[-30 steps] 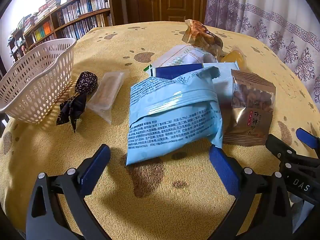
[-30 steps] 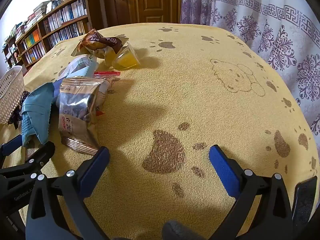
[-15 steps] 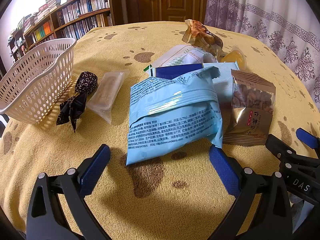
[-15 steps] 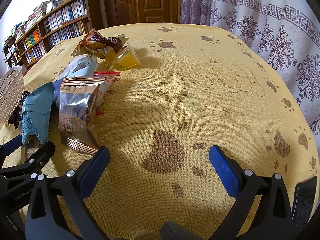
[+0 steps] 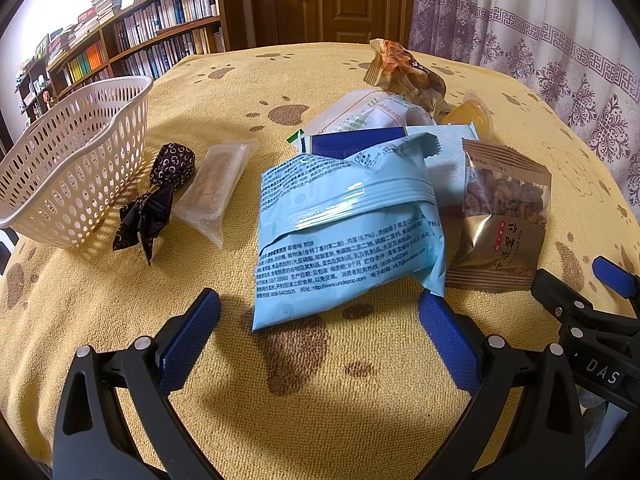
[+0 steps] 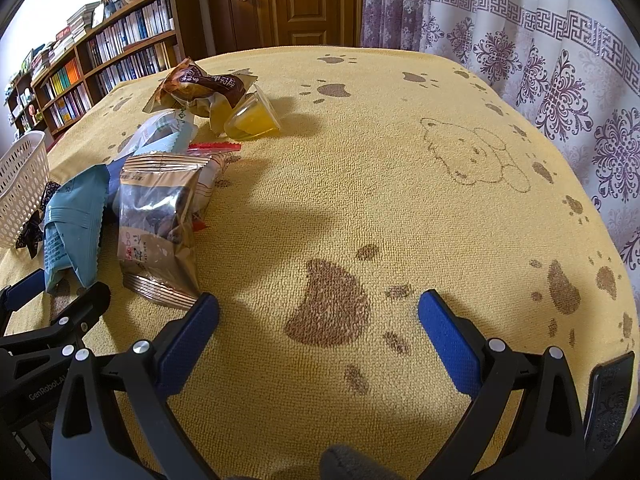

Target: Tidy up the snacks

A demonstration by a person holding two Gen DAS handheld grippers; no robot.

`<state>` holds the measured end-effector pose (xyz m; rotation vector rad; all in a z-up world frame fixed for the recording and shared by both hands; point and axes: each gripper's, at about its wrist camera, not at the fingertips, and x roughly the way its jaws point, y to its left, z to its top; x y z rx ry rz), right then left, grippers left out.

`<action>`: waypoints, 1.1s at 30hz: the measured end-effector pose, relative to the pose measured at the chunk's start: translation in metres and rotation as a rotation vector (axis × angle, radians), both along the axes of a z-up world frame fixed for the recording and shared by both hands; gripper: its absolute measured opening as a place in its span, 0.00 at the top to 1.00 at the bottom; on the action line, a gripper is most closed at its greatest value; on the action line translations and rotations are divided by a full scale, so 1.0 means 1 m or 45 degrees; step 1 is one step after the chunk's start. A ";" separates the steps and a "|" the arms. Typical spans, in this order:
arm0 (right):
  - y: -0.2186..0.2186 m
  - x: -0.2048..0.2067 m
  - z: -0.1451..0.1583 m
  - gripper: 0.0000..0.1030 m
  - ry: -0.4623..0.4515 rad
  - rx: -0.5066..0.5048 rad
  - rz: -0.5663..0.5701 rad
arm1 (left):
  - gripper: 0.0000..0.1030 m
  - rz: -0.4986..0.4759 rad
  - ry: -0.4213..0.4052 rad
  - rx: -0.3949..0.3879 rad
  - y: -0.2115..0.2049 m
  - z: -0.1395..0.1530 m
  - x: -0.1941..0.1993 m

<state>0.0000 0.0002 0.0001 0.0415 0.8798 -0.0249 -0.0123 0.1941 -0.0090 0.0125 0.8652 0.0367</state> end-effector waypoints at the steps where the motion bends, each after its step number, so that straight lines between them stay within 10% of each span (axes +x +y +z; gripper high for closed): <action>1: 0.000 0.000 0.000 0.05 0.000 0.000 0.000 | 0.02 0.000 0.000 0.000 0.000 0.000 0.000; 33: 0.000 0.000 0.000 0.05 -0.001 0.000 0.000 | 0.02 -0.176 0.048 -0.005 0.005 0.003 0.003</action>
